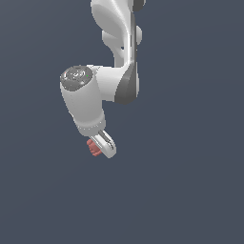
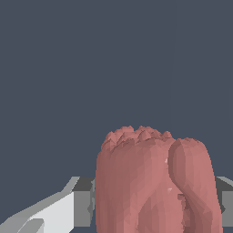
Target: Pick up the object and move it to a goal position.
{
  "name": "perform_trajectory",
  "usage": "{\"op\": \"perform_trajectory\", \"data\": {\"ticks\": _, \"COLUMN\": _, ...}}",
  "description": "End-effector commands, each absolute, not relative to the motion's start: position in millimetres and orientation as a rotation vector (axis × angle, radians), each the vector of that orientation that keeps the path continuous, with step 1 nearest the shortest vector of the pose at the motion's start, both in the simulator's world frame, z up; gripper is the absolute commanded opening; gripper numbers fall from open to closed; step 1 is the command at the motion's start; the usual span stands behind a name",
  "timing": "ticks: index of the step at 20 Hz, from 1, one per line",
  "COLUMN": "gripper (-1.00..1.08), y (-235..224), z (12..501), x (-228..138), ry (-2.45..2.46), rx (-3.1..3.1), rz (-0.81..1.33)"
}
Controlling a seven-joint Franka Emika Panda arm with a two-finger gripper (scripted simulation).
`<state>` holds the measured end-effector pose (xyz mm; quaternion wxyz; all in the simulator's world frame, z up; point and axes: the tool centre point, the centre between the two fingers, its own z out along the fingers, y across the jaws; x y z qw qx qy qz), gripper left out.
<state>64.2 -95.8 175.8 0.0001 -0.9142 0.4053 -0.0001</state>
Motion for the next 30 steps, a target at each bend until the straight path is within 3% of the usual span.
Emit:
{"op": "perform_trajectory", "data": {"ticks": 1, "gripper": -1.0, "y": -112.1, "z": 199.6, "x": 67.9, "ry": 1.273, "rx": -2.872, "rz": 0.0}}
{"op": "perform_trajectory", "data": {"ticks": 15, "gripper": -1.0, "y": -184.1, "z": 304.4, "x": 89.9, "ry": 1.272, "rx": -2.873, "rz": 0.0}}
{"op": "perform_trajectory", "data": {"ticks": 30, "gripper": -1.0, "y": -209.9, "z": 341.5, "x": 100.6, "ry": 1.272, "rx": -2.873, "rz": 0.0}}
